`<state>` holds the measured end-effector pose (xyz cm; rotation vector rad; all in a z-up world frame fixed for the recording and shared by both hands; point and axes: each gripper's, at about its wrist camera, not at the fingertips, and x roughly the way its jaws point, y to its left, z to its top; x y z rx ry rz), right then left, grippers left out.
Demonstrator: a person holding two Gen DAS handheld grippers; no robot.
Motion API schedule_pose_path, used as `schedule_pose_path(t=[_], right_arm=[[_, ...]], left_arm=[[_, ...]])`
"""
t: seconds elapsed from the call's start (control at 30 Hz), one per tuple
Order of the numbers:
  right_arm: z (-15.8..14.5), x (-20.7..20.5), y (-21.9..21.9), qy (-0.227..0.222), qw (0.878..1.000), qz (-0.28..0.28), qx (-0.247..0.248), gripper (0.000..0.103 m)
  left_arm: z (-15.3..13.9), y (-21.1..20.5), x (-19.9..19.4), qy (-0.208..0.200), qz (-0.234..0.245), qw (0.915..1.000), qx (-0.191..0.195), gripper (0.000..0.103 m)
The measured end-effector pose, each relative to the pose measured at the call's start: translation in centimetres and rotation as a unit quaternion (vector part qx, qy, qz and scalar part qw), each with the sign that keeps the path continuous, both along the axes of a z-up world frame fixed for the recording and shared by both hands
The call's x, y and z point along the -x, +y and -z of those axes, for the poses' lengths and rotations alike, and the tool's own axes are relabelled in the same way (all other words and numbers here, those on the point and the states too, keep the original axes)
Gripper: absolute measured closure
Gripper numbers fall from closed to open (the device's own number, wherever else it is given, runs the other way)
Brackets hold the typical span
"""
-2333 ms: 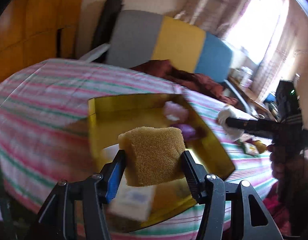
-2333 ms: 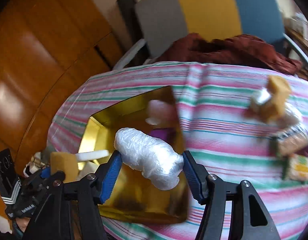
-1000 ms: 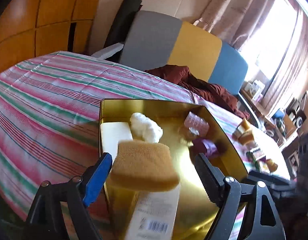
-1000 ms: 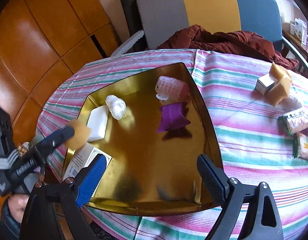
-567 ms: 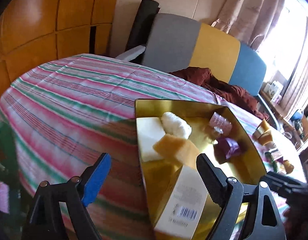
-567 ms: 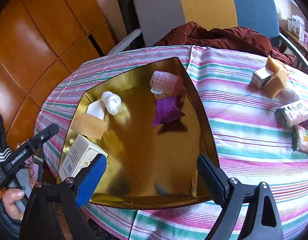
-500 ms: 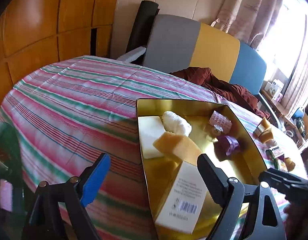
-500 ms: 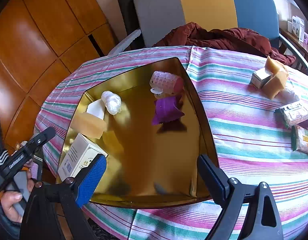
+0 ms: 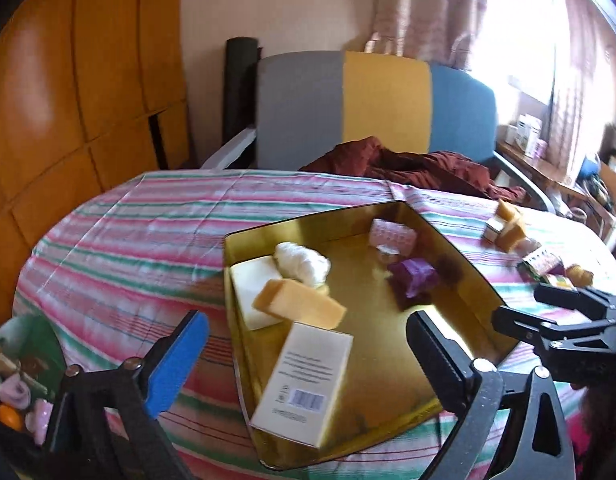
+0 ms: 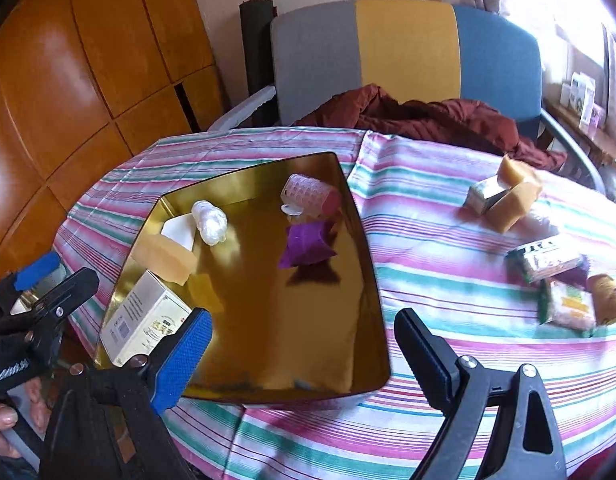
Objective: Organize objects
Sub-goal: 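Move both tools back from the gold tray to the pile of items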
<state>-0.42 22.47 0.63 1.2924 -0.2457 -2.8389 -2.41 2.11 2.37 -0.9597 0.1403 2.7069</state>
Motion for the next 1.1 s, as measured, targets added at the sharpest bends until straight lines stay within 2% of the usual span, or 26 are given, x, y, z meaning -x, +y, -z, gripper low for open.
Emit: schedule_pose_path(t=[0.27, 0.47, 0.67, 0.93, 1.1], right_arm=[[0.3, -1.2, 2.4, -0.001, 1.0, 0.026, -0.013, 0.009], [0.6, -1.6, 5.0, -0.011, 0.998, 0.061, -0.011, 0.009], [1.0, -2.4, 8.5, -0.022, 0.995, 0.099, -0.008, 0.009], [1.2, -3.9, 16.0, -0.043, 0.979, 0.199, 0.031, 0.009], [0.7, -4.8, 19.9, -0.044, 0.968, 0.245, 0.034, 0.009]], left_arm=[[0.2, 2.2, -0.8, -0.009, 0.03, 0.9995, 0.007, 0.003], [0.6, 3.7, -1.1, -0.009, 0.045, 0.9985, 0.031, 0.003], [0.6, 4.4, -1.1, -0.015, 0.06, 0.9977, 0.026, 0.003], [0.1, 5.4, -0.4, -0.018, 0.078, 0.9966, 0.017, 0.003], [-0.3, 7.3, 0.2, -0.02, 0.1, 0.9946, 0.02, 0.003]])
